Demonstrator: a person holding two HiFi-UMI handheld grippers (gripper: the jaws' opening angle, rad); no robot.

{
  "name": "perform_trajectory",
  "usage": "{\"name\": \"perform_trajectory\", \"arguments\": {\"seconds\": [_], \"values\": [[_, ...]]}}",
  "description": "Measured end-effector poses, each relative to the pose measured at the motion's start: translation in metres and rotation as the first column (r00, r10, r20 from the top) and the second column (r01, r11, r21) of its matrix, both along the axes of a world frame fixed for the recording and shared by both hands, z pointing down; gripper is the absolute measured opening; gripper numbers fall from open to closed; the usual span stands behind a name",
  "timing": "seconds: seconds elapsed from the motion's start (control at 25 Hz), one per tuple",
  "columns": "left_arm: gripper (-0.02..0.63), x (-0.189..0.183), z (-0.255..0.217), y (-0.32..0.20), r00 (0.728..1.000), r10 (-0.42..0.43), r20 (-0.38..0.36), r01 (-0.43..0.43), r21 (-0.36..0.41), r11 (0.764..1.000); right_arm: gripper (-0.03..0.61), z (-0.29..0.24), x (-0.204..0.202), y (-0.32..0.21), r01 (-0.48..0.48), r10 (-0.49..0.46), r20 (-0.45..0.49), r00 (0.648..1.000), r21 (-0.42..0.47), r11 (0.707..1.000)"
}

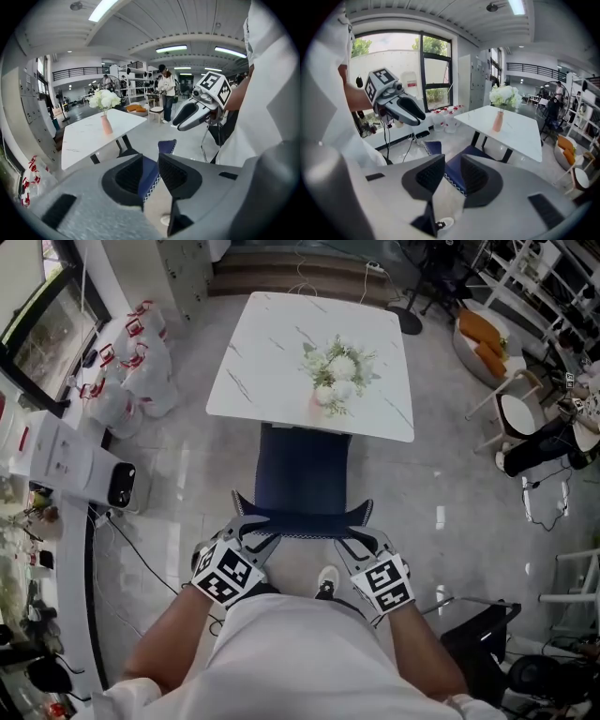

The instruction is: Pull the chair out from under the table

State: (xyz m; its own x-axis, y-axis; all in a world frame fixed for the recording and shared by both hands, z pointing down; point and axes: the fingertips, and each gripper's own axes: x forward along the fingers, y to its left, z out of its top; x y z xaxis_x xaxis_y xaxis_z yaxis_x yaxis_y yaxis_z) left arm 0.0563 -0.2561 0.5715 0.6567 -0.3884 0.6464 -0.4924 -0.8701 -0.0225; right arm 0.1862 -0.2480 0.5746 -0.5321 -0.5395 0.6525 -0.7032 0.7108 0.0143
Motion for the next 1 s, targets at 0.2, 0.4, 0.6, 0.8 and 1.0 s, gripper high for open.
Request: {"name": "perform_trajectory", "arguments": {"seconds": [0.2, 0.4, 0.6, 0.8, 1.0], "values": [[0.129, -0.002, 0.046, 0.013, 0.976, 0.115, 0.185, -0.113, -0.024, 0.993, 0.121, 0.038, 0.004, 0.007, 0.100, -0.105, -0.221, 0.970, -0.035, 0.994], [0.135, -0.002, 0.077, 0.017, 0.931, 0.200, 0.306, -0.199, -0.036, 0.979, 0.128, 0.064, 0.000, 0.005, 0.171, -0.181, -0.324, 0.928, -0.060, 0.983], [0.137, -0.006, 0.100, 0.013, 0.894, 0.237, 0.380, -0.235, -0.051, 0.971, 0.138, 0.087, -0.005, 0.007, 0.265, -0.279, -0.431, 0.859, -0.093, 0.960], [0.153, 0.003, 0.127, 0.015, 0.851, 0.307, 0.426, -0.295, -0.095, 0.951, 0.150, 0.114, -0.006, 0.004, 0.322, -0.344, -0.498, 0.796, -0.132, 0.937], [0.158, 0.006, 0.159, 0.004, 0.848, 0.303, 0.435, -0.273, -0.132, 0.953, 0.163, 0.140, -0.012, -0.007, 0.348, -0.390, -0.513, 0.765, -0.181, 0.920]]}}
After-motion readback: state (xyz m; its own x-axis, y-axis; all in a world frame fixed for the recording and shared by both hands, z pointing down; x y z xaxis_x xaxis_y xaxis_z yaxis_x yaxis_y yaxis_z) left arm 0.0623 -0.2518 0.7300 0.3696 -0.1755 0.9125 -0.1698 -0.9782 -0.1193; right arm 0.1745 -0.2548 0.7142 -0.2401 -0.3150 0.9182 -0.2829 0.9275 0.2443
